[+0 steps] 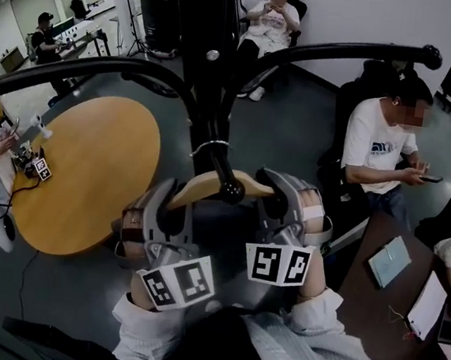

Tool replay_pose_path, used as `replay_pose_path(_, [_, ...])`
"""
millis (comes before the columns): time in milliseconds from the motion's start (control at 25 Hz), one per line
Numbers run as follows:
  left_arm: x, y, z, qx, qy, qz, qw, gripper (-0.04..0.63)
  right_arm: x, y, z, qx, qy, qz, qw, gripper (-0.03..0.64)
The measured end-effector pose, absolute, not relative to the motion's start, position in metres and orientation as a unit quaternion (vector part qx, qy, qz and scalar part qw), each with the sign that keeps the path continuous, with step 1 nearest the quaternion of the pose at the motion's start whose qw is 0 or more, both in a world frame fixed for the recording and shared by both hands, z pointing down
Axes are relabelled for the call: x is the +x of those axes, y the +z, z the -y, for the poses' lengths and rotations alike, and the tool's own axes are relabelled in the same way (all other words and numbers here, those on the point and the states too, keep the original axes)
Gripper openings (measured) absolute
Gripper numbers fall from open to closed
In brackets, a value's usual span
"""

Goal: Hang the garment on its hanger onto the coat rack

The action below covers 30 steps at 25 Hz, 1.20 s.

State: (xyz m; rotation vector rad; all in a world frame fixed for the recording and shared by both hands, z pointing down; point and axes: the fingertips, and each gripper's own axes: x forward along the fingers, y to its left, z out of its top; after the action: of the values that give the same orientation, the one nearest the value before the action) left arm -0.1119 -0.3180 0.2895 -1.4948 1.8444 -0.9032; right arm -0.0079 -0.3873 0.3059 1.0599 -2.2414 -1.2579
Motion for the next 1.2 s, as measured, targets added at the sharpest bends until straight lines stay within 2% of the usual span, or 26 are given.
replay_pose_path(200, [-0.116,0.284,0.319,-0.529,-0.333,-0.699,0.347,0.087,-0.013,0.301,0.389,0.378,-0.449,0.796,0.150,0.038])
replay_pose_path(480, [-0.112,0.283,0.315,-0.573,-0.311,-0.684,0.328,0.089,-0.012,0.303,0.382,0.334,-0.422,0.832,0.137,0.058])
replay_pose_path(760, [-0.089,0.286,0.305,-0.628,-0.331,-0.622,0.332,0.186,-0.001,0.300,0.361,0.272,-0.445,0.843,0.133,0.099])
replay_pose_path(920, [-0.087,0.287,0.301,-0.630,-0.340,-0.617,0.327,0.189,0.003,0.298,0.344,0.239,-0.451,0.850,0.129,0.121])
replay_pose_path(1200, [-0.084,0.268,0.282,-0.644,-0.287,-0.631,0.324,0.189,0.017,0.291,0.321,0.229,-0.441,0.860,0.114,0.147])
